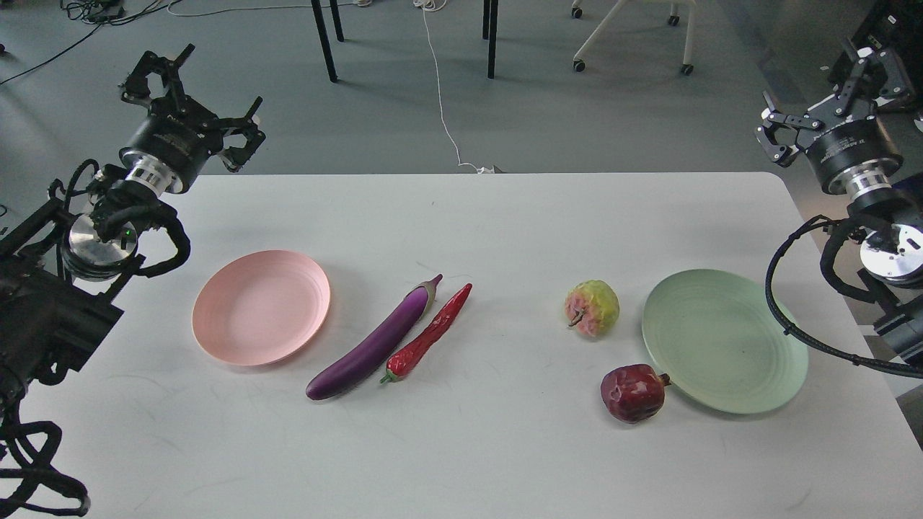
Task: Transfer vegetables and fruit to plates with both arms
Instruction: 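Raise the right arm and move the right hand toward the peach, then grasp the yellow-pink peach with the right hand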
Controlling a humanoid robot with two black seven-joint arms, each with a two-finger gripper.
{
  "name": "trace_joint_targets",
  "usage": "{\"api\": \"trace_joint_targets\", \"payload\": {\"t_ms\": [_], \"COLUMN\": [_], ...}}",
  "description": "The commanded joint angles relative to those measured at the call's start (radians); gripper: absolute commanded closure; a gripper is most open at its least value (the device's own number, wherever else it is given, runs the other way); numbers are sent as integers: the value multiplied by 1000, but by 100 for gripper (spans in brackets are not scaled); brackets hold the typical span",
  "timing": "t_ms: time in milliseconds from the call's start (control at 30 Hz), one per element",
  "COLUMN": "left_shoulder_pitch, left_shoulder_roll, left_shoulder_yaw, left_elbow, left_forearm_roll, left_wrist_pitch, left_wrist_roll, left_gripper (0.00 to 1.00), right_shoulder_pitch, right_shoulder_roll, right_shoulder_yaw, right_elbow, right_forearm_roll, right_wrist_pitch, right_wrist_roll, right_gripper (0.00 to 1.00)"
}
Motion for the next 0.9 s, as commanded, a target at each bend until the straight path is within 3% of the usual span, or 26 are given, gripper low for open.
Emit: {"api": "trace_joint_targets", "payload": {"t_ms": [0,267,367,667,867], "left_shoulder_pitch": [-13,-30,-30,-30,-30], "left_shoulder_roll": [-4,-11,-7,-2,18], "left_shoulder_yaw": [5,16,19,18,14], "left_elbow": [46,71,63,62,62], "left_forearm_roll": [2,7,9,12,12], "left_wrist_pitch": [-3,-2,-3,-5,-5], "left_wrist_roll": [-77,-93,-96,-99,-99], "left_gripper": [2,2,2,2,2], "right_shoulder_pitch": [132,419,468,637,654], "right_shoulder_roll": [-24,48,84,183,249], "right_shoulder_yaw": [-149,-589,-710,-1082,-1261], "right_elbow": [-3,17,103,236,302], "right_forearm_roll": [-23,-164,-211,-662,-918], "right_wrist_pitch": [0,0,0,0,0], "right_wrist_roll": [0,5,3,8,11], "right_gripper": [1,1,1,2,3]}}
